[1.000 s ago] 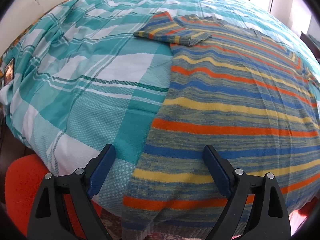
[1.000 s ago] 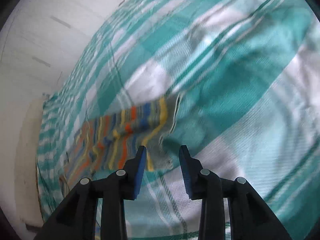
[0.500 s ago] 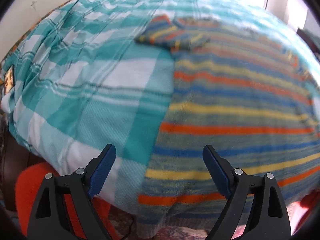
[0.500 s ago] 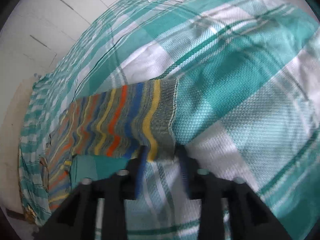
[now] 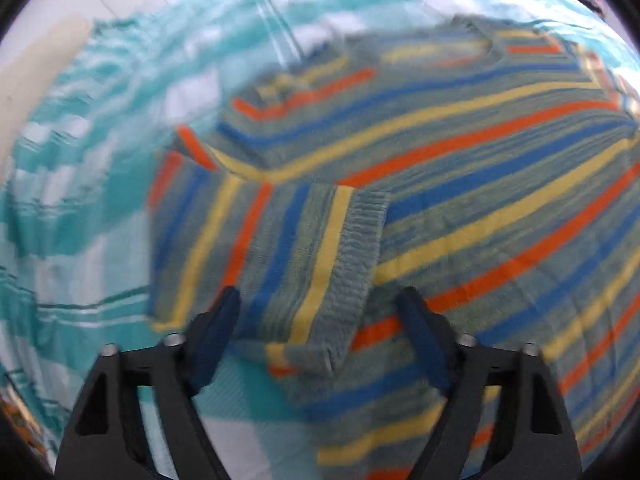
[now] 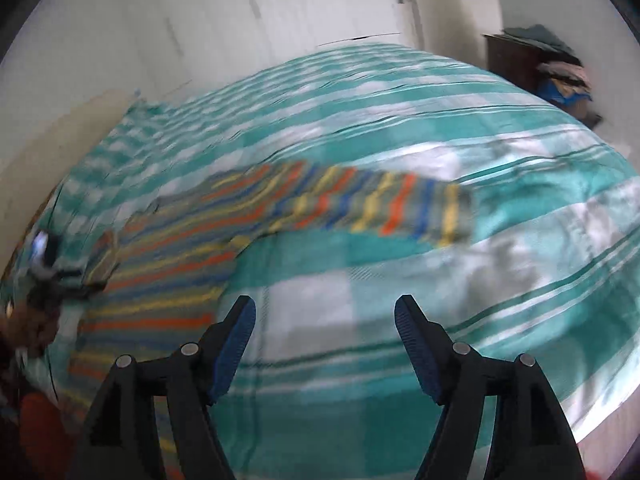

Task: Fold small clothes

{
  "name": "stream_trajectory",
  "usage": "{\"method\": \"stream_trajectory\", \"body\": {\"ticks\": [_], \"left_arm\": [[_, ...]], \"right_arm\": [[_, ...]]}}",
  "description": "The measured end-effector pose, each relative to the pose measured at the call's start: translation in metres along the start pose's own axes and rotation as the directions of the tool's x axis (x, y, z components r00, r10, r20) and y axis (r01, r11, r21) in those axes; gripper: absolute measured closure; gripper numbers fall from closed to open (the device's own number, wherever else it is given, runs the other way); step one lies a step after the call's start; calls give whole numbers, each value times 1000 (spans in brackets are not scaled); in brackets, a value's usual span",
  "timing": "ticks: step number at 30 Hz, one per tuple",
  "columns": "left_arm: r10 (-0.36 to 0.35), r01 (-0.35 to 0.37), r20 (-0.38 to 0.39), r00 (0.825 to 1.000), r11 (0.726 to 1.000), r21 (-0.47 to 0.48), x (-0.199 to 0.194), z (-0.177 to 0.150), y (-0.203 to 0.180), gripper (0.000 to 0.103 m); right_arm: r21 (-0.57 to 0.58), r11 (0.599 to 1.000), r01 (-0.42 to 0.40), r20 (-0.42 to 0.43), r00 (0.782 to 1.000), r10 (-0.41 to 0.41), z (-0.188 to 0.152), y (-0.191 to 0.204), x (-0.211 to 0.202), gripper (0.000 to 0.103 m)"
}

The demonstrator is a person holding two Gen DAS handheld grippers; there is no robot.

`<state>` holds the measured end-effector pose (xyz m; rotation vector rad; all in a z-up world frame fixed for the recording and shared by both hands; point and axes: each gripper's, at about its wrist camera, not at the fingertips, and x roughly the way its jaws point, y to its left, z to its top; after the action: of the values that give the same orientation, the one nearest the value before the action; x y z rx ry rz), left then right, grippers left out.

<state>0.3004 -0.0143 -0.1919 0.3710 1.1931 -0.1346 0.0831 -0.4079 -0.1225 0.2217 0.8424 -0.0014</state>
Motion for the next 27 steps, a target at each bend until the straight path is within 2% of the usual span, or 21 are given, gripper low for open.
{"method": "stream_trajectory", "body": {"ticks": [1,2,3,4,6,7,9,10,11,12,15,19,20,23,25,26,27], "left_arm": [[-45,46,3,999,998,-36,-1,0,8,63],[-101,101,1,995,989,-107,-5,1,23,100],[-130,131,19,991,977,-166,-13,0,37,100],[-160,177,90,983,956,-233,-29,-3,61,100],[-172,218,164,971,918,-331,-49,-11,98,101],[-170,240,204,964,887,-394,-59,-18,122,101],[-137,274,279,950,794,-543,-74,-39,176,101],[-116,283,299,947,738,-613,-76,-51,202,101],[-80,271,295,952,670,-692,-74,-67,232,101],[-51,239,270,962,639,-731,-67,-77,248,101],[-12,150,177,984,589,-794,-42,-92,277,101],[-4,148,172,985,533,-833,-31,-112,296,101],[-3,124,144,990,520,-845,-22,-117,300,101],[-43,76,63,997,522,-850,8,-118,297,100],[-82,83,48,996,511,-856,16,-119,295,93],[-89,85,47,995,486,-870,19,-123,294,78],[-104,107,67,992,460,-881,19,-128,292,53]], "right_arm": [[-28,1000,-10,-26,1000,10,-6,9,6,31],[-54,998,-21,-48,999,19,-11,15,11,31],[-83,996,-31,-56,998,26,-14,21,13,31],[-116,993,-32,-51,998,27,-16,25,14,31],[-158,987,-26,-31,999,21,-14,30,15,31],[-157,987,-29,-30,999,24,-13,29,18,31],[-140,990,-29,-41,999,24,-13,24,22,31],[-132,991,-31,-53,998,24,-14,23,26,31],[-128,991,-31,-64,998,23,-15,22,29,31],[-125,992,-29,-71,997,20,-16,21,30,31],[-122,992,-27,-89,996,16,-18,20,34,31],[-114,993,-21,-114,993,8,-20,19,41,31],[-114,993,-21,-121,993,7,-20,19,43,31],[-119,993,-18,-132,991,2,-21,20,46,31],[-126,992,-17,-137,991,0,-22,22,47,31],[-131,991,-18,-139,990,-1,-22,23,48,31],[-134,991,-18,-140,990,-1,-23,23,48,31]]}}
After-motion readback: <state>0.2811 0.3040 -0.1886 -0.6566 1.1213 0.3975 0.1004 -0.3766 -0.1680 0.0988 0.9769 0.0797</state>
